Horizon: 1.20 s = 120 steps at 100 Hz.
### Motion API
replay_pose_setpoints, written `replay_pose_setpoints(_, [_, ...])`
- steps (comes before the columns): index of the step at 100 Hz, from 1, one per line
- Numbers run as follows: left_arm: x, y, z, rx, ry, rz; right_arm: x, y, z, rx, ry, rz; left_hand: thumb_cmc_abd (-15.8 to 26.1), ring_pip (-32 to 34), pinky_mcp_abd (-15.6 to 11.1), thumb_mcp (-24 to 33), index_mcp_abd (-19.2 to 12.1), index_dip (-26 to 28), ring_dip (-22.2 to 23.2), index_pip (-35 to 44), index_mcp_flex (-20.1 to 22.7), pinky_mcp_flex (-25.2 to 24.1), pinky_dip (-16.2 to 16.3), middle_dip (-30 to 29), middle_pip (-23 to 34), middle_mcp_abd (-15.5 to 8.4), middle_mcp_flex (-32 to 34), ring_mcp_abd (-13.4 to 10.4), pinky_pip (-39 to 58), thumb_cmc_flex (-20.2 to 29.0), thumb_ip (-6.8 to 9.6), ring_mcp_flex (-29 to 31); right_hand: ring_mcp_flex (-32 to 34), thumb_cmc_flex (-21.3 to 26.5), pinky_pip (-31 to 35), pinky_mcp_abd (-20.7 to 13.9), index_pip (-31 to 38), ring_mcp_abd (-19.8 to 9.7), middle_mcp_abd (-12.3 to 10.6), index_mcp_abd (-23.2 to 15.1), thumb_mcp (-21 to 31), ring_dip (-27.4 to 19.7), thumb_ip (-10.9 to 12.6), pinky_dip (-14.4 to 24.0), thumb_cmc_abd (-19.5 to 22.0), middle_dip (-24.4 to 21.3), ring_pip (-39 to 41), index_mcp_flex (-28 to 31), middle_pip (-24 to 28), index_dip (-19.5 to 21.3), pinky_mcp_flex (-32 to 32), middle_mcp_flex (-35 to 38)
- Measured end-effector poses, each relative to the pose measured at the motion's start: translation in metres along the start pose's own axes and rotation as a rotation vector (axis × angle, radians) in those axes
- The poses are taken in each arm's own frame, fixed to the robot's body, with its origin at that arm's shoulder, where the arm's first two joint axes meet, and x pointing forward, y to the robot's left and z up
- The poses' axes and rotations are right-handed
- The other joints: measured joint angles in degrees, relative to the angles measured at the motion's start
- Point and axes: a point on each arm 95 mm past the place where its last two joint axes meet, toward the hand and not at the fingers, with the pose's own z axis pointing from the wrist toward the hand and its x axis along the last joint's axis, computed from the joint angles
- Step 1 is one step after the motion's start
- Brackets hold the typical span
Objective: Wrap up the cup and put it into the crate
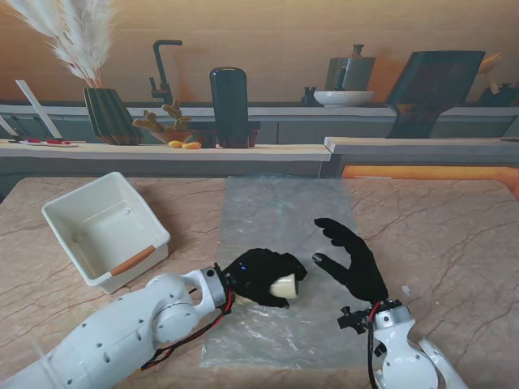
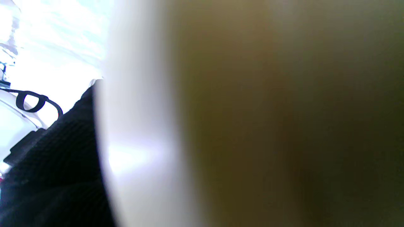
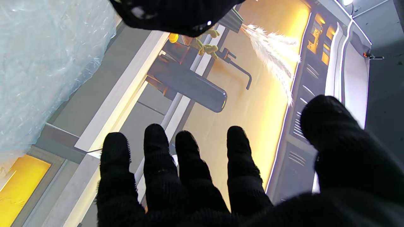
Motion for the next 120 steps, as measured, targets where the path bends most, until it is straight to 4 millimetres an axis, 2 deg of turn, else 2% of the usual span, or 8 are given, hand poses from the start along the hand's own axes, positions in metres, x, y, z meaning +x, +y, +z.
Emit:
replay_pose_setpoints(11, [0.004,0.005,0.012,-0.019,0.022,0.015,0.001,0.001,-0.001,-0.013,-0.001,-0.001,-0.5,0.0,0.2,0.0,0.0,-0.6,0.0,-0.4,0.6,0.0,0.0,-0.2,0.0,0.0,0.0,0.2,0.0,0.4,-0.7,0.0,0.0,0.0,0.0,0.0,0.0,0.0,0.0,0.0,0.0,0.0,0.0,0.0,0.0,0.0,0.0,0.0,0.0,0.0,0.0,0.0])
replay_pose_setpoints(47, [0.008,0.024,0.046,-0.07,0.056,-0.008,0.001,0.009,-0.009,-0.085,-0.008,-0.022,-0.6,0.0,0.3,0.0,0.0,-1.3,0.0,-0.4,0.6,-0.1,0.0,-0.4,0.0,0.1,0.0,0.3,0.0,0.5,-1.15,0.0,0.0,0.0,0.0,0.0,0.0,0.0,0.0,-0.3,0.0,0.0,0.0,0.0,0.0,0.0,0.0,0.0,0.0,0.0,0.0,0.0])
replay_pose_setpoints(73, [0.013,0.03,0.056,-0.098,0.077,-0.002,0.0,0.01,-0.01,-0.093,-0.013,-0.02,-0.6,0.3,0.4,0.0,-0.1,-3.4,-0.3,-0.4,0.7,-0.7,1.3,-0.9,-0.2,0.2,0.3,0.3,0.0,0.5,-1.15,-0.1,0.0,0.0,0.0,0.0,0.0,0.0,0.0,-0.3,0.0,0.0,0.0,0.0,0.0,0.0,0.0,0.0,0.0,0.0,0.0,0.0])
replay_pose_setpoints(83, [0.012,0.035,0.058,-0.109,0.08,0.007,0.0,0.009,-0.01,-0.091,-0.013,-0.018,-0.6,3.1,0.8,0.0,-0.2,-6.2,-3.4,-0.4,0.9,-2.2,2.8,-3.9,-0.1,0.3,0.0,0.6,0.0,1.1,-1.15,-2.2,0.0,0.0,0.0,0.0,0.0,0.0,0.0,-0.3,0.0,0.0,0.0,0.0,0.0,0.0,0.0,0.0,0.0,0.0,0.0,0.0])
replay_pose_setpoints(88, [0.01,0.039,0.058,-0.112,0.079,0.014,0.0,0.009,-0.01,-0.089,-0.012,-0.017,-0.7,4.9,0.9,0.0,-0.2,-7.0,-6.9,-0.6,1.2,-3.1,2.8,-5.9,0.3,0.3,-0.1,0.6,0.6,1.1,-1.15,-3.0,0.0,0.0,0.0,0.0,0.0,0.0,0.0,-0.3,0.0,0.0,0.0,0.0,0.0,0.0,0.0,0.0,0.0,0.0,0.0,0.0])
replay_pose_setpoints(100, [0.008,0.043,0.06,-0.119,0.064,0.041,0.0,0.009,-0.01,-0.088,-0.011,-0.014,0.1,5.9,0.9,0.0,-0.2,-10.6,-11.1,-5.9,1.2,-7.8,5.0,-16.4,1.9,0.3,-1.9,0.2,4.5,1.2,-1.15,-5.5,0.0,0.0,0.0,0.0,0.0,0.0,0.0,-0.3,0.0,0.0,0.0,0.0,0.0,0.0,0.0,0.0,0.0,0.0,0.0,0.0])
replay_pose_setpoints(108, [0.008,0.044,0.062,-0.131,0.045,0.053,0.0,0.009,-0.01,-0.088,-0.012,-0.012,2.9,2.4,0.9,-0.8,-0.2,-14.0,-15.3,-12.0,1.2,-13.4,6.9,-20.2,1.4,0.3,-3.1,-0.9,6.2,1.1,-1.19,-8.5,0.0,0.0,0.0,0.0,0.0,0.0,0.0,-0.3,0.0,0.0,0.0,0.0,0.0,0.0,0.0,0.0,0.0,0.0,0.0,0.0])
replay_pose_setpoints(120, [0.009,0.044,0.063,-0.145,0.044,0.071,0.0,0.008,-0.01,-0.088,-0.012,-0.012,5.7,-0.8,0.9,-2.8,-0.2,-16.1,-19.3,-16.7,1.2,-18.4,7.6,-22.7,-0.6,-0.3,-3.6,-1.3,5.9,0.6,-1.24,-10.1,0.0,0.0,0.0,0.0,0.0,0.0,0.0,-0.3,0.0,0.0,0.0,0.0,0.0,0.0,0.0,0.0,0.0,0.0,0.0,0.6])
